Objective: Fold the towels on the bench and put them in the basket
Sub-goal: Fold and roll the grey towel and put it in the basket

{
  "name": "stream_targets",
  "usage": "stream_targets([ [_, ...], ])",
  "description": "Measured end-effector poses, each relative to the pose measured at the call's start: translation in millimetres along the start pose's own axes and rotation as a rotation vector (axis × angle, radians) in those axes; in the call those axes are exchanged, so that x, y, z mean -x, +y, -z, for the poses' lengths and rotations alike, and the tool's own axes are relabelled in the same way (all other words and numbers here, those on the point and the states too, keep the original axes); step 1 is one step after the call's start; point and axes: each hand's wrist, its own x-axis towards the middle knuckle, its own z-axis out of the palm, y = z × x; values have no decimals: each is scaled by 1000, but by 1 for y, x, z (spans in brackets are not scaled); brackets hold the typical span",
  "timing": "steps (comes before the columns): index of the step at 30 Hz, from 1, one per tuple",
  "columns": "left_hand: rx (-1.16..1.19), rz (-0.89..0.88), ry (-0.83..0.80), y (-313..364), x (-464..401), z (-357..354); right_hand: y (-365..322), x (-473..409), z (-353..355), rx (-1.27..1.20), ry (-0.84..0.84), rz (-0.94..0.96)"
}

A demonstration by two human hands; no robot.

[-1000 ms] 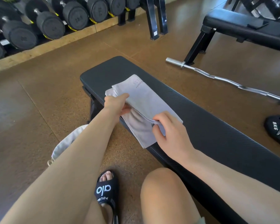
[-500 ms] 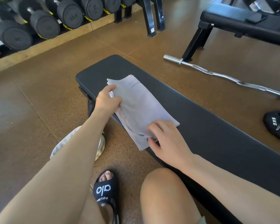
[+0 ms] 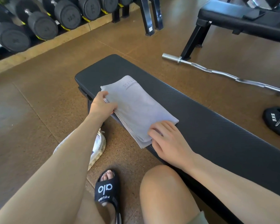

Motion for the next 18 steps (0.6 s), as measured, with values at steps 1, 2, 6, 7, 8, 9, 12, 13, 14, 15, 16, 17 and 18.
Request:
stream_targets([
  [1,-18,-1,3,0,0,1,0,2,2,-12,-26,-3],
  [2,-30,-1,9,-1,-1,1,1,4,5,-32,-39,-13],
  [6,-10,44,56,-2,0,3,5,11,24,-144,104,-200],
  [7,1,73,67,-1,0,3,8,11,28,-154,141,-302],
  [8,4,96,75,-1,0,2,12,9,30,-150,156,-425],
  [9,-3,113,76,0,2,2,16,5,31,-134,143,-555],
  [12,-42,115,60,3,4,-1,25,-7,33,-111,18,-865],
  [13,-51,117,52,4,5,-1,26,-11,33,-140,-14,-914],
  [14,-67,108,50,4,6,-2,27,-15,35,-199,-34,-954],
  [15,-98,89,48,5,7,-3,27,-19,36,-276,-45,-998],
  [16,-128,69,37,6,8,-4,26,-23,36,-347,-41,-1035],
  [17,-148,54,25,6,9,-5,26,-25,36,-395,-27,-1053],
  [18,-149,52,18,6,9,-6,26,-26,36,-416,-7,-1058],
])
